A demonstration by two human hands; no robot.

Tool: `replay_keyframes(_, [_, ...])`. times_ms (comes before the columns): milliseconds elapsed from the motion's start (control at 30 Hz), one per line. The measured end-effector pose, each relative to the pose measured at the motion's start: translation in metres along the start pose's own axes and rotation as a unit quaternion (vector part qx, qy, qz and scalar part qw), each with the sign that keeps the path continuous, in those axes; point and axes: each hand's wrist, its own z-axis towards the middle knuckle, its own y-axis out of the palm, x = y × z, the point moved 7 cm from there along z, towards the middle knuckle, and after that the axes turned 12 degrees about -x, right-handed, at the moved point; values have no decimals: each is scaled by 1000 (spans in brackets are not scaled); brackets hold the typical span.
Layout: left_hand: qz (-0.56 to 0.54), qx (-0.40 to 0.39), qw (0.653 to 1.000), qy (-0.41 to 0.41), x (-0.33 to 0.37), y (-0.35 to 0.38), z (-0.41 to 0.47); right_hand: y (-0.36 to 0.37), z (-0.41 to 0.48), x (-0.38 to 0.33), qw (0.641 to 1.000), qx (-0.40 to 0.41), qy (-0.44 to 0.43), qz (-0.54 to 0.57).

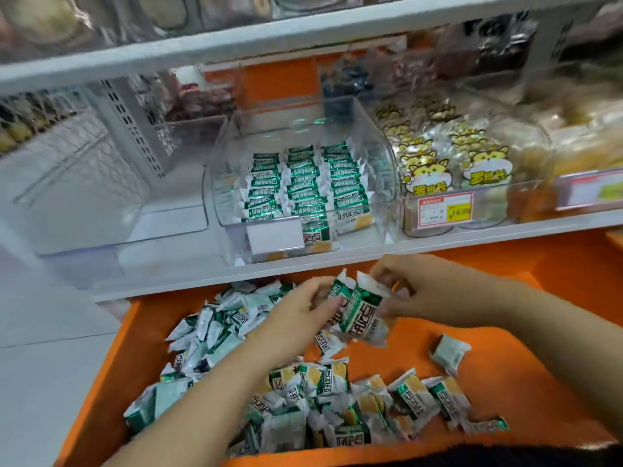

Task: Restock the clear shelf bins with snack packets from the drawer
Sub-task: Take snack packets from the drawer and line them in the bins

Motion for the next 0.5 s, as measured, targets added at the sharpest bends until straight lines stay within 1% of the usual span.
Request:
replay_keyframes(167, [-18,18,1000,18,33,-6,-7,-14,-33,-11,992,109,-37,45])
replay_keyframes(300, [-34,4,999,31,59,-3,-13,-18,-42,-10,984,145,-55,90])
replay_keyframes(400, [39,5,998,58,83,-2,-17,-30,-48,-11,975,174,-73,118])
replay_keyframes(500, [63,31,995,74,107,-13,-14,-45,-54,-11,965,204,-86,140])
